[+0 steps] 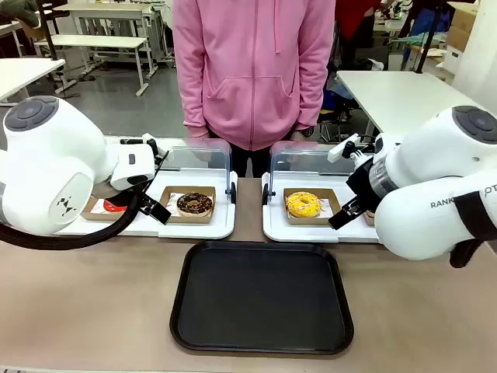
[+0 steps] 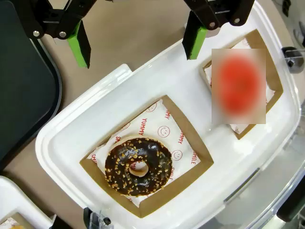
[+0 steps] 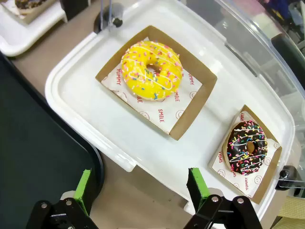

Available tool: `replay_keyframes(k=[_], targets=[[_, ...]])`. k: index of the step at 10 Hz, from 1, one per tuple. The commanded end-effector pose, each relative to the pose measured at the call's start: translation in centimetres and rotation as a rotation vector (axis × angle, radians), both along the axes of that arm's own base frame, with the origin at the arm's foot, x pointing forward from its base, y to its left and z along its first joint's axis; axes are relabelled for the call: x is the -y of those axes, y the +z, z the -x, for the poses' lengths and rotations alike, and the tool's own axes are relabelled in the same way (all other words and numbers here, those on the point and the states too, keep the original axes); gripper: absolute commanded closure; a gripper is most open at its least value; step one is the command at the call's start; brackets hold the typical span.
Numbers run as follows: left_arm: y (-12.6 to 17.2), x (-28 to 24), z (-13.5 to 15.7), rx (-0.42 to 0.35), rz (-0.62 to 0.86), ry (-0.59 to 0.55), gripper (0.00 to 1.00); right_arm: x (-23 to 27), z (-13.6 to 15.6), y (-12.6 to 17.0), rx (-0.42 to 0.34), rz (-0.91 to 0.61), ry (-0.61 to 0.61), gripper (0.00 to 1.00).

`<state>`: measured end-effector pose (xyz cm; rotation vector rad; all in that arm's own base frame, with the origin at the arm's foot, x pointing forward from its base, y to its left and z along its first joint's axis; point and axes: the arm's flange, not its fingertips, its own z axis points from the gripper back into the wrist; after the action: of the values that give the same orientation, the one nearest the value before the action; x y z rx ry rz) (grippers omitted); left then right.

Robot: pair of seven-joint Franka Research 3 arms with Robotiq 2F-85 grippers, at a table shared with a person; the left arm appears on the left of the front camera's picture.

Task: Move the first donut from the left to the tray.
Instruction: Pick up the Paper togo box containing the Donut indicated by the person and place it on the Handle tray.

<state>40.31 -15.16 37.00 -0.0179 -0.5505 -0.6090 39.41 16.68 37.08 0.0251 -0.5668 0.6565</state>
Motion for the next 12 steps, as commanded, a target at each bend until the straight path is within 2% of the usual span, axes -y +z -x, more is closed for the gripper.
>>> replay_keyframes(k=[1, 11, 12], targets=[[0.0, 0.0, 0.0, 0.000, 0.000, 0.000, 0.00, 0.0, 0.0, 0.0, 0.000, 0.000, 0.000, 0.00], [0.0, 0.0, 0.0, 0.000, -0.001, 0.000, 0.00, 0.0, 0.0, 0.0, 0.000, 0.001, 0.001, 0.00], [3.4, -0.3, -1.2, 0.060, 0.052, -0.003, 0.00, -0.3, -1.7, 4.3, 0.051, -0.029, 0.006, 0.00]])
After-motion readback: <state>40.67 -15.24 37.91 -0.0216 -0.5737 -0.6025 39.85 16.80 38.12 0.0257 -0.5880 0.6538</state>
